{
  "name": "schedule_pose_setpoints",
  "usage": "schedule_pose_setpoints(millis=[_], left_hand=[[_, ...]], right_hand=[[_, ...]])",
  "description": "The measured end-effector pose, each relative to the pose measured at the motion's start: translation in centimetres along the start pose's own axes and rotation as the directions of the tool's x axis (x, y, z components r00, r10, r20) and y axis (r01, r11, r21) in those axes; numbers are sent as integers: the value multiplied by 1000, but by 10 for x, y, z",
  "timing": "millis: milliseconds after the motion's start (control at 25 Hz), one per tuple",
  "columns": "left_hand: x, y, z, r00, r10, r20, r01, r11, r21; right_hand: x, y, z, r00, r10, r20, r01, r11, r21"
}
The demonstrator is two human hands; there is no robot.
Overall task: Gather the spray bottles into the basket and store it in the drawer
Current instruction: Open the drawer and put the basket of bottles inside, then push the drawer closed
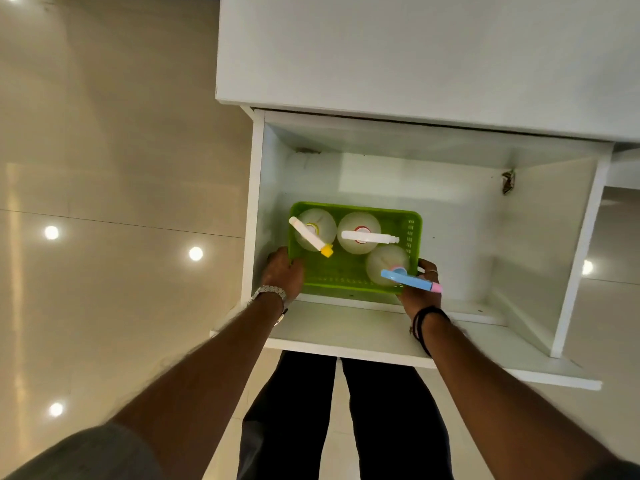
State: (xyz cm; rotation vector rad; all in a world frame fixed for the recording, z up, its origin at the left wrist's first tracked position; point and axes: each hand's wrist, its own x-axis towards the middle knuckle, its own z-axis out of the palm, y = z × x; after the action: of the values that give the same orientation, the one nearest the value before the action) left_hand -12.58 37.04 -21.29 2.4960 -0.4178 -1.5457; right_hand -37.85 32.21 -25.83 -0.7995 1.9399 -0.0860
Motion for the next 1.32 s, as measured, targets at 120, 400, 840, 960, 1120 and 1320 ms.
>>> schedule_pose_setpoints(millis=[120,400,840,960,1120,1320], left_hand=[[6,-11,3,999,-24,-35,23,1000,-14],[0,-14,10,996,-45,-82,44,999,-6],[-38,-15,0,995,-28,-99,38,994,107],[-76,-12,-15,992,126,13,-120,899,421],[-137,-17,-17,900,436,12,-408,833,372],[-197,-29,8,998,52,33,-47,987,-153]], right_hand=[[4,3,11,999,-15,33,16,999,-39],[-9,1,8,984,3,176,34,978,-205],[-35,-17,-49,918,76,388,193,770,-608],[-68,-19,-79,913,24,408,298,646,-703],[-124,-15,-111,919,-236,315,380,744,-550],[-166,-5,-129,989,-50,136,92,944,-318]])
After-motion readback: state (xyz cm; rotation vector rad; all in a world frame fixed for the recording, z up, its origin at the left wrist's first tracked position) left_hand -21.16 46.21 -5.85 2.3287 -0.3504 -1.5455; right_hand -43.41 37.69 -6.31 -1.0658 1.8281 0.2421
